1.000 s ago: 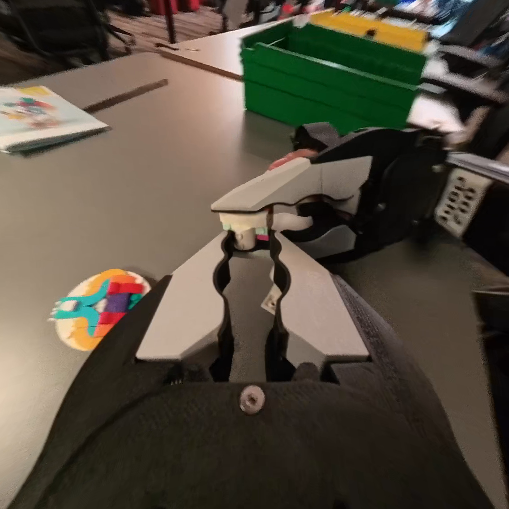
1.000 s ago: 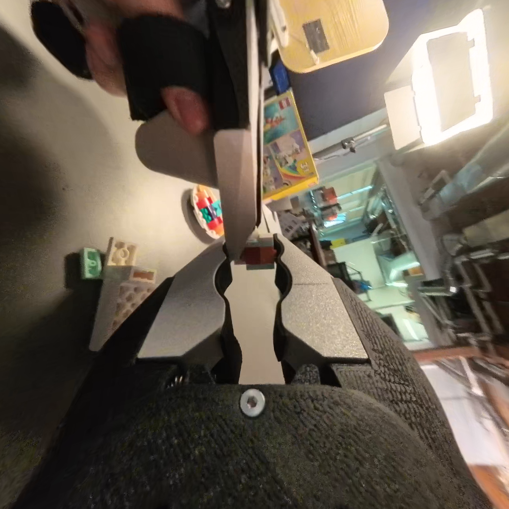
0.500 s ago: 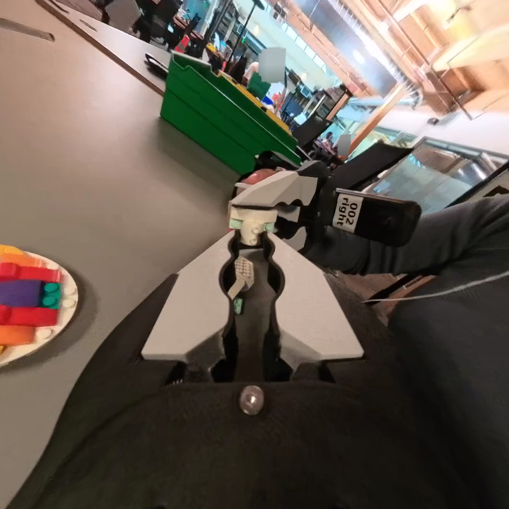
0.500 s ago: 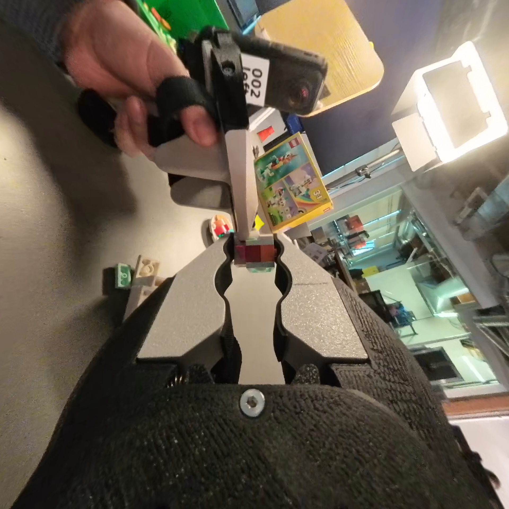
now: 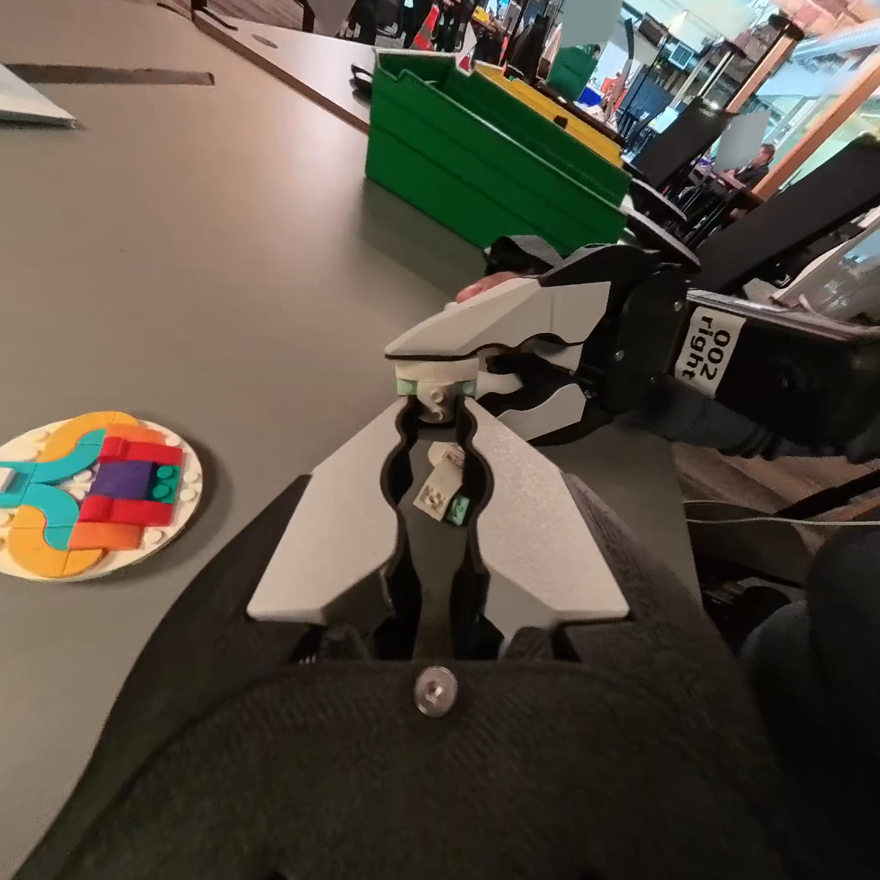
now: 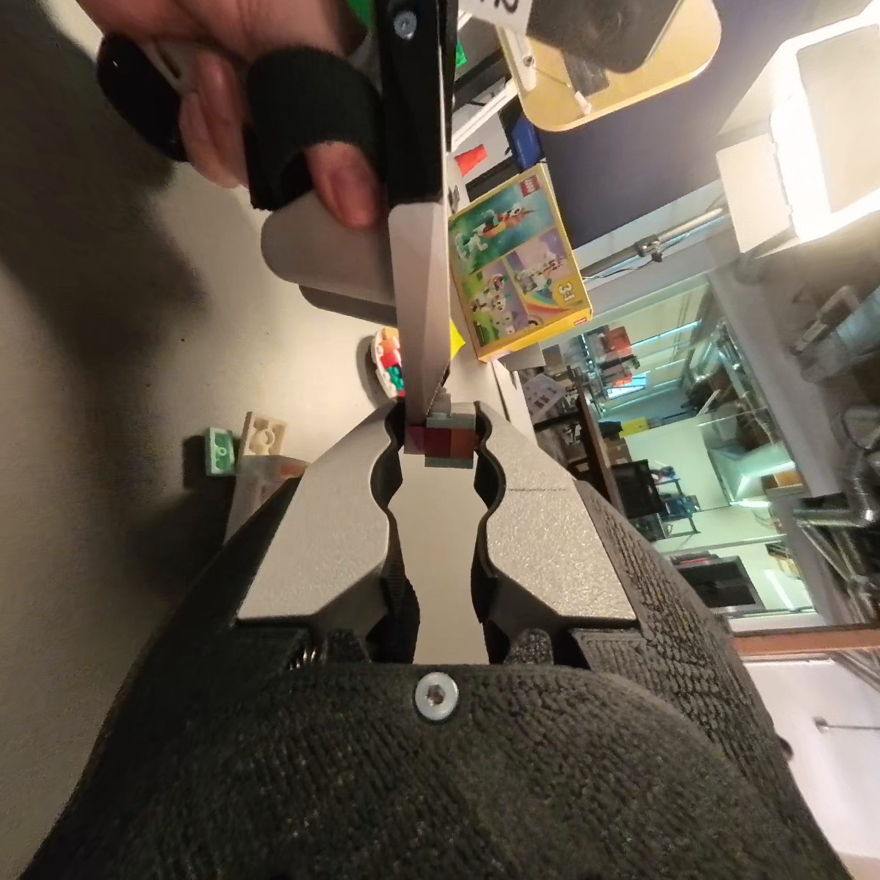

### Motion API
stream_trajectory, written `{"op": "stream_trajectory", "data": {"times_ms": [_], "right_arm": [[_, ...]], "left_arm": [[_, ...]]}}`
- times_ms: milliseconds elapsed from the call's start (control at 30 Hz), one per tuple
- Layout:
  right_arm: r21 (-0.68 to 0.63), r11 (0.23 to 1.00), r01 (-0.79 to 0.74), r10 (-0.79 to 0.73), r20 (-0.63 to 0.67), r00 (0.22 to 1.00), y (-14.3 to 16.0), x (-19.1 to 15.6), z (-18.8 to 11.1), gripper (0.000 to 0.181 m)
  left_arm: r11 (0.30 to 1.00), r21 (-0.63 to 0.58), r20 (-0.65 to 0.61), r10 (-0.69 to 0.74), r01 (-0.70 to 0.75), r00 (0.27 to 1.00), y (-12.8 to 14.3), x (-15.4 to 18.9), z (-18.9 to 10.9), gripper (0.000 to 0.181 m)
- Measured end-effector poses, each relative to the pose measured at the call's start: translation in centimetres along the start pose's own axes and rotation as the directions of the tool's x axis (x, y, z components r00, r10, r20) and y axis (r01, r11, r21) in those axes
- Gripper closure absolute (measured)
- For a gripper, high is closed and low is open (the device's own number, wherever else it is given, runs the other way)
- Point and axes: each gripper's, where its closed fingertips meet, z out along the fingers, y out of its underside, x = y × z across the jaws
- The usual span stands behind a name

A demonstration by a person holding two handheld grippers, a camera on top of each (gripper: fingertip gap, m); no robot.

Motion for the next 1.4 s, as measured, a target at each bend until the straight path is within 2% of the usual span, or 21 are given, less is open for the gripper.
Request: {"op": "stream_trajectory", "data": {"times_ms": [233, 267, 300, 333, 367, 400, 467, 533, 600, 667, 800, 900, 1000, 1067, 1100, 1133, 1200, 1267, 1300, 1333, 1400], "right_arm": [[0.001, 1.0, 0.026, -0.026, 0.005, 1.0, -0.1, -0.4, -0.1, 0.157], [-0.112, 0.993, 0.026, -0.03, -0.032, 0.999, 2.5, 0.6, -0.4, 0.156], [-0.147, 0.988, -0.046, 0.034, -0.08, 0.996, 4.7, 2.1, -1.2, 0.157], [-0.092, 0.974, -0.208, 0.196, -0.126, 0.973, 5.3, 3.7, -2.2, 0.157], [-0.036, 0.943, -0.33, 0.322, -0.144, 0.936, 5.2, 4.7, -2.8, 0.157], [-0.03, 0.937, -0.348, 0.34, -0.149, 0.928, 5.1, 4.8, -2.8, 0.157], [-0.055, 0.957, -0.286, 0.278, -0.129, 0.952, 5.0, 4.1, -2.1, 0.157], [-0.072, 0.956, -0.284, 0.273, -0.128, 0.953, 5.7, 4.0, -2.0, 0.157], [-0.05, 0.938, -0.344, 0.334, -0.136, 0.933, 6.0, 4.5, -2.3, 0.157], [-0.048, 0.932, -0.36, 0.352, -0.123, 0.928, 6.1, 4.4, -2.2, 0.157], [-0.06, 0.943, -0.329, 0.323, -0.085, 0.942, 5.8, 3.6, -1.6, 0.157], [-0.055, 0.938, -0.343, 0.34, -0.051, 0.939, 5.6, 3.2, -1.4, 0.157], [-0.046, 0.936, -0.349, 0.348, -0.034, 0.937, 5.3, 3.0, -1.4, 0.157], [-0.038, 0.936, -0.349, 0.348, -0.02, 0.937, 5.0, 2.8, -1.4, 0.157], [-0.037, 0.936, -0.351, 0.35, -0.014, 0.937, 5.0, 2.7, -1.4, 0.157], [-0.035, 0.935, -0.353, 0.353, -0.008, 0.936, 4.9, 2.7, -1.4, 0.157], [-0.031, 0.931, -0.365, 0.365, 0.009, 0.931, 4.8, 2.5, -1.4, 0.157], [-0.022, 0.928, -0.372, 0.373, 0.013, 0.928, 4.7, 2.5, -1.5, 0.156], [-0.007, 0.929, -0.371, 0.371, 0.009, 0.929, 4.4, 2.7, -1.6, 0.157], [0.017, 0.93, -0.366, 0.366, 0.006, 0.93, 4.0, 2.9, -1.8, 0.157], [0.07, 0.933, -0.353, 0.353, 0.007, 0.936, 2.9, 3.1, -2.0, 0.158]], "left_arm": [[0.996, -0.054, 0.033, 0.068, -0.066, 0.997, 0.7, 0.2, -0.4, 0.167], [0.997, -0.035, 0.046, 0.068, -0.067, 0.997, 0.3, 0.2, -1.0, 0.166], [0.997, 0.036, 0.08, 0.063, -0.066, 0.995, -1.2, -0.3, -3.0, 0.166], [0.99, 0.128, 0.121, 0.038, -0.054, 0.992, -2.7, -1.1, -5.6, 0.167], [0.985, 0.161, 0.174, 0.027, -0.055, 0.984, -3.0, -2.1, -7.5, 0.167], [0.989, 0.137, 0.223, 0.028, -0.059, 0.974, -2.4, -2.8, -8.0, 0.167], [0.993, 0.102, 0.242, 0.037, -0.063, 0.969, -2.1, -2.3, -7.4, 0.166], [0.986, 0.12, 0.326, 0.071, -0.116, 0.943, -3.8, -1.7, -8.6, 0.166], [0.976, 0.159, 0.458, 0.063, -0.151, 0.887, -5.9, -2.0, -12.4, 0.167], [0.981, 0.167, 0.552, -0.007, -0.103, 0.834, -6.7, -2.4, -16.6, 0.166], [0.998, 0.064, 0.788, -0.06, 0.016, 0.613, -4.3, -5.4, -24.4, 0.167], [0.977, -0.009, 0.867, -0.098, 0.212, 0.488, -0.7, -7.8, -27.6, 0.167], [0.885, -0.051, 0.874, -0.185, 0.462, 0.449, 3.5, -9.6, -28.4, 0.167], [0.815, -0.078, 0.889, -0.204, 0.574, 0.41, 5.7, -11.0, -29.1, 0.167], [0.786, -0.082, 0.9, -0.206, 0.613, 0.384, 6.5, -11.6, -29.5, 0.155], [0.751, -0.085, 0.911, -0.208, 0.655, 0.356, 7.4, -12.0, -29.8, 0.135], [0.681, -0.109, 0.916, -0.215, 0.724, 0.339, 8.9, -12.1, -29.7, 0.128], [0.652, -0.112, 0.919, -0.219, 0.75, 0.327, 9.5, -12.2, -29.5, 0.126], [0.647, -0.098, 0.926, -0.219, 0.757, 0.308, 9.5, -12.0, -29.6, 0.126], [0.676, -0.072, 0.936, -0.207, 0.734, 0.283, 8.7, -11.8, -29.8, 0.126], [0.799, -0.022, 0.949, -0.173, 0.6, 0.265, 5.2, -10.7, -29.5, 0.127]]}}
